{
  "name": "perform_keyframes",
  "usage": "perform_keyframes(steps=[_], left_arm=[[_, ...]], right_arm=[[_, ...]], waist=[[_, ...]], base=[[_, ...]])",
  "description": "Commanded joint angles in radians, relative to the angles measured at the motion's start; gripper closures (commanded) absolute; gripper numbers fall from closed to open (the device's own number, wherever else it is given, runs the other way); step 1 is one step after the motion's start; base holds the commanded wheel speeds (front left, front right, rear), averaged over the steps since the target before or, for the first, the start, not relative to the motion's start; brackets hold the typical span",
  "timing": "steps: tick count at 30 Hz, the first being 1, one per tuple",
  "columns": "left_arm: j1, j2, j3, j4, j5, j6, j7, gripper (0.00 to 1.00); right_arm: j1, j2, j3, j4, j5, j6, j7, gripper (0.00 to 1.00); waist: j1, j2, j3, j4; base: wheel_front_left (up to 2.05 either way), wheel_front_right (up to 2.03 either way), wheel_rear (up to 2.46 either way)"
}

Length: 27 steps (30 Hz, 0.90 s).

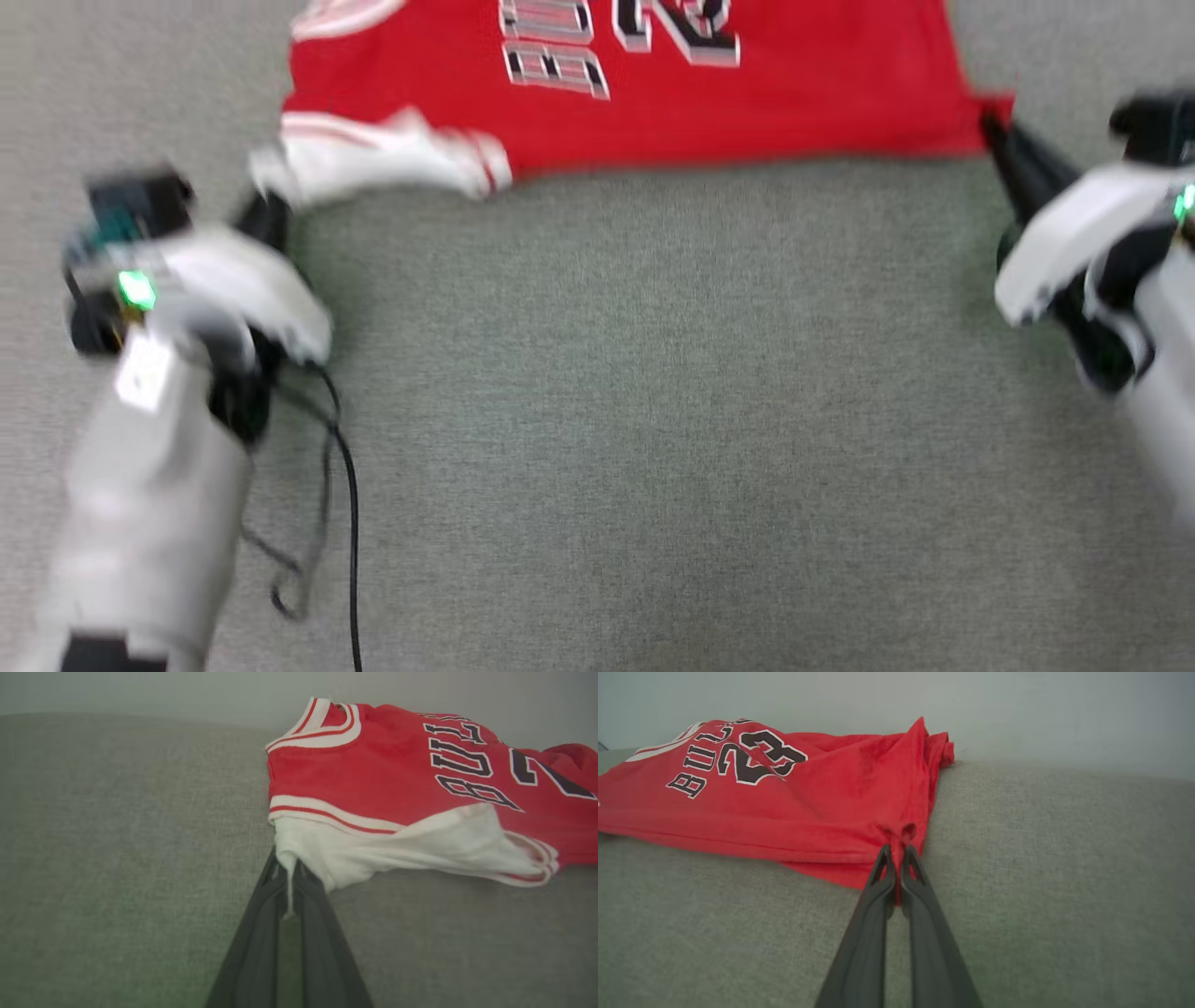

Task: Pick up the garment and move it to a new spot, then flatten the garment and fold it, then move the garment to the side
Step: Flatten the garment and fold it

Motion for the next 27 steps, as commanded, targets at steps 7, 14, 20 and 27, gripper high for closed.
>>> perform_keyframes(steps=[7,14,20,27], left_arm=[[0.310,0.051,-0.002,-0.132,-0.106,0.002,-0.012,1.00],[0.541,0.081,0.017,-0.288,-0.147,0.041,0.034,1.00],[0.803,0.118,0.055,-0.533,-0.195,0.141,0.124,1.00],[1.054,0.159,0.102,-0.813,-0.252,0.278,0.265,1.00]], right_arm=[[0.241,-0.067,0.051,-0.078,0.068,-0.002,-0.017,1.00],[0.430,-0.099,0.045,-0.145,0.086,-0.002,-0.015,1.00],[0.637,-0.104,-0.014,-0.203,0.082,-0.002,-0.019,1.00],[0.826,-0.095,-0.127,-0.285,0.010,-0.003,0.015,1.00]], waist=[[0.0000,0.0000,-0.184,0.019],[0.0000,0.0000,-0.277,0.017],[0.0000,0.0000,-0.342,0.019],[0.0000,0.0000,-0.350,0.031]], base=[[0.00,0.00,0.00],[0.00,0.00,0.00],[0.00,0.00,0.00],[0.00,0.00,0.00]])
